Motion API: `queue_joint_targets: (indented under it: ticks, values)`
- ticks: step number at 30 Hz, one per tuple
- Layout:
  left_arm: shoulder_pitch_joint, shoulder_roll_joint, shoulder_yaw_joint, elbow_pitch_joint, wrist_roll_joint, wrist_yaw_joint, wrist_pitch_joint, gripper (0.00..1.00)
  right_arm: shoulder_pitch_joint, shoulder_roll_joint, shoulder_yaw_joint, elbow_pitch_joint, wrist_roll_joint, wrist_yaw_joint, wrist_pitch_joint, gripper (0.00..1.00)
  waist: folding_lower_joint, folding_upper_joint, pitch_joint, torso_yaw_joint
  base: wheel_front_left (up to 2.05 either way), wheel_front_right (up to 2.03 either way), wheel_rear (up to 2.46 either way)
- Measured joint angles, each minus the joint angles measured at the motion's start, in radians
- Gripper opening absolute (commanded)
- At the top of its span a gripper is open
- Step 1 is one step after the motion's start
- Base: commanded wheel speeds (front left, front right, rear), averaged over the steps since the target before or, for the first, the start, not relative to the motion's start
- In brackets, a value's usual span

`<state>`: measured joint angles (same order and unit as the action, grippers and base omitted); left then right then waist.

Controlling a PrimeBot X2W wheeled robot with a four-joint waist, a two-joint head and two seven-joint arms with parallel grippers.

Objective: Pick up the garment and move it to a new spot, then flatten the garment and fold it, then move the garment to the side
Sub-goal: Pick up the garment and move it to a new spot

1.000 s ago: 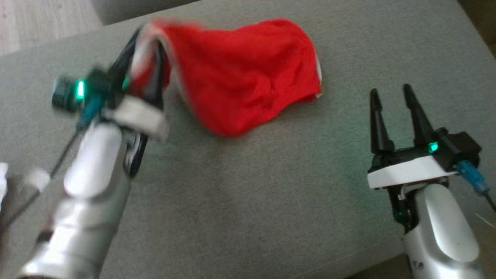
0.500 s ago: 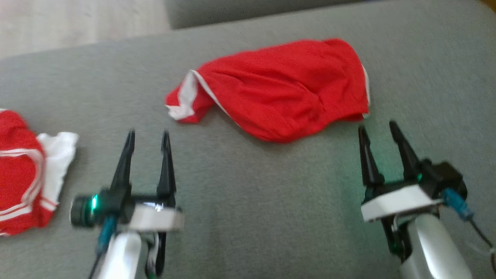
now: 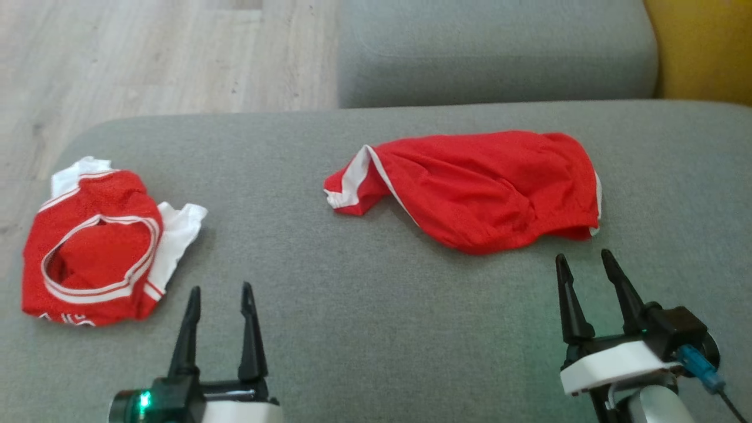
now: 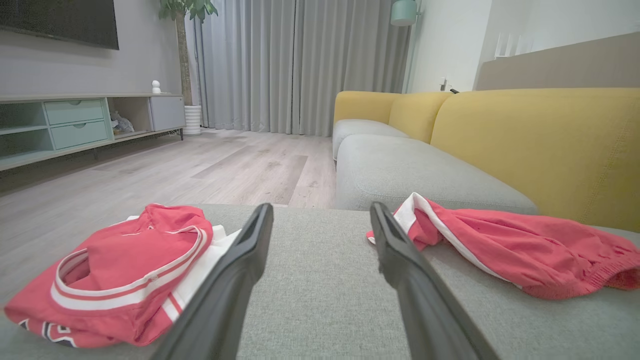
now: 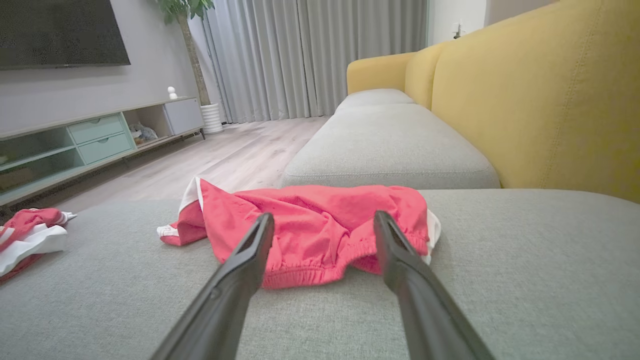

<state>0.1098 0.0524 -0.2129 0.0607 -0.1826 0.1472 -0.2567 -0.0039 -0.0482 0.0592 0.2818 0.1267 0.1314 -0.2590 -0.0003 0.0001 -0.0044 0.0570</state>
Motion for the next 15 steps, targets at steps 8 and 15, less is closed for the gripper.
queue_joint_targets:
  ticks: [8,15]
  values:
    - [0.002,0.000,-0.012,0.030,0.035,-0.013,0.000,1.00,0.008,0.000,0.000,0.002,-0.005,0.000,0.000,1.00,0.0003,0.0000,-0.012,0.016,0.00,0.00,0.00]
    - [0.001,0.000,-0.013,0.042,0.052,-0.016,0.000,1.00,0.017,0.001,0.000,0.011,-0.005,0.000,0.000,1.00,0.0003,0.0000,-0.012,0.010,0.00,0.00,0.00]
